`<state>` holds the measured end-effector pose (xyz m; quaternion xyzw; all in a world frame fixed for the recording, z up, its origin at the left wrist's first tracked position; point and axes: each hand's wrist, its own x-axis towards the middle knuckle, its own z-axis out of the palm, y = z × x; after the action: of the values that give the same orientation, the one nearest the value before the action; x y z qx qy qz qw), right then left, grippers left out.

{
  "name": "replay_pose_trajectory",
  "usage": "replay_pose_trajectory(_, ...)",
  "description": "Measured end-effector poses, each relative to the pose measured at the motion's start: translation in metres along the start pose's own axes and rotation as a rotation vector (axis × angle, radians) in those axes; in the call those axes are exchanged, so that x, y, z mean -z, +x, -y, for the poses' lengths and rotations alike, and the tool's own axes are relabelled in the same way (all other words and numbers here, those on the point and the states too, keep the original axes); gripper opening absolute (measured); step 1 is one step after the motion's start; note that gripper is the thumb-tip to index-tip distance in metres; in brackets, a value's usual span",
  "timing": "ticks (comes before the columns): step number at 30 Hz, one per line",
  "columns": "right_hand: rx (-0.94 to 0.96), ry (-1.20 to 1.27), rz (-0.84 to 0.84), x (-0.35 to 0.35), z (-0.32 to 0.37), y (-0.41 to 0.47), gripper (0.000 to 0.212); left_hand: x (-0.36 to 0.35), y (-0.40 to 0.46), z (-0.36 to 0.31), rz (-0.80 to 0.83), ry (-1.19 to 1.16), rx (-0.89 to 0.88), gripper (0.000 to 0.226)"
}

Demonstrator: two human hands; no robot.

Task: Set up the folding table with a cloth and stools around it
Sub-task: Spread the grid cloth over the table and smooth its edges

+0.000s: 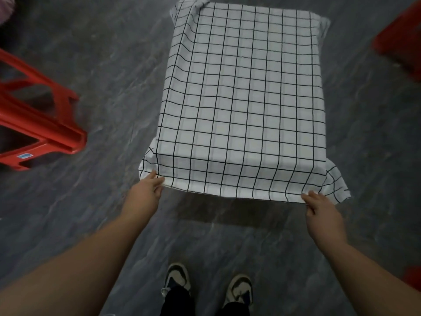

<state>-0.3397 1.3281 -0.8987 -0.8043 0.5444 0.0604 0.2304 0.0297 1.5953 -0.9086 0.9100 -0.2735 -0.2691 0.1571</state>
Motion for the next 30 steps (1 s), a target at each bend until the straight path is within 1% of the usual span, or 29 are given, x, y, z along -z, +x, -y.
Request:
replay_pose_trajectory(2, 0.039, -0.039, 0.042, -0.005, 0.003, 0.007, 0.052, -0.005, 0.006, -0.001, 0.037, 0.036, 0.013, 0.048)
replay_pose_trajectory(3, 0.031, -0.005, 0.058, -0.009, 0.005, 0.01, 0.055, -0.008, 0.009, -0.002, 0.066, 0.056, 0.048, 0.057)
replay_pose_trajectory(4, -0.017, 0.097, 0.066, -0.013, 0.007, 0.013, 0.056, -0.01, 0.012, -0.003, 0.094, 0.064, 0.083, 0.064)
replay_pose_trajectory(5, -0.117, 0.281, 0.042, -0.015, 0.011, 0.015, 0.053, -0.013, 0.014, -0.005, 0.111, 0.051, 0.112, 0.067)
replay_pose_trajectory(7, -0.414, 0.729, -0.128, -0.015, 0.018, 0.023, 0.047, -0.016, 0.018, -0.01, 0.1, -0.055, 0.171, 0.064)
replay_pose_trajectory(8, -0.543, 0.877, -0.241, -0.013, 0.02, 0.028, 0.045, -0.016, 0.019, -0.014, 0.072, -0.125, 0.2, 0.06)
replay_pose_trajectory(10, -0.662, 1.02, -0.411, -0.008, 0.017, 0.035, 0.041, -0.016, 0.02, -0.021, 0.002, -0.225, 0.245, 0.049)
replay_pose_trajectory(11, -0.68, 1.036, -0.448, -0.006, 0.017, 0.036, 0.039, -0.015, 0.02, -0.025, -0.025, -0.253, 0.253, 0.044)
replay_pose_trajectory(13, -0.719, 1.078, -0.463, 0.0, 0.014, 0.034, 0.037, -0.014, 0.019, -0.033, -0.045, -0.265, 0.242, 0.038)
replay_pose_trajectory(16, -0.856, 1.28, -0.419, 0.009, 0.006, 0.028, 0.035, -0.015, 0.017, -0.046, -0.006, -0.252, 0.215, 0.034)
replay_pose_trajectory(19, -0.951, 1.342, -0.354, 0.015, -0.002, 0.02, 0.035, -0.023, 0.015, -0.061, 0.062, -0.229, 0.143, 0.027)
replay_pose_trajectory(21, -0.954, 1.345, -0.333, 0.014, -0.003, 0.012, 0.031, -0.032, 0.012, -0.072, 0.119, -0.213, 0.106, 0.027)
replay_pose_trajectory(24, -0.906, 1.306, -0.306, 0.012, -0.003, 0.003, 0.029, -0.043, 0.006, -0.09, 0.174, -0.209, 0.082, 0.03)
replay_pose_trajectory(27, -0.854, 1.26, -0.287, 0.013, -0.002, -0.002, 0.031, -0.048, 0.0, -0.115, 0.196, -0.192, 0.047, 0.03)
replay_pose_trajectory(30, -0.734, 1.171, -0.273, 0.019, 0.005, -0.003, 0.034, -0.046, -0.006, -0.146, 0.22, -0.138, -0.028, 0.029)
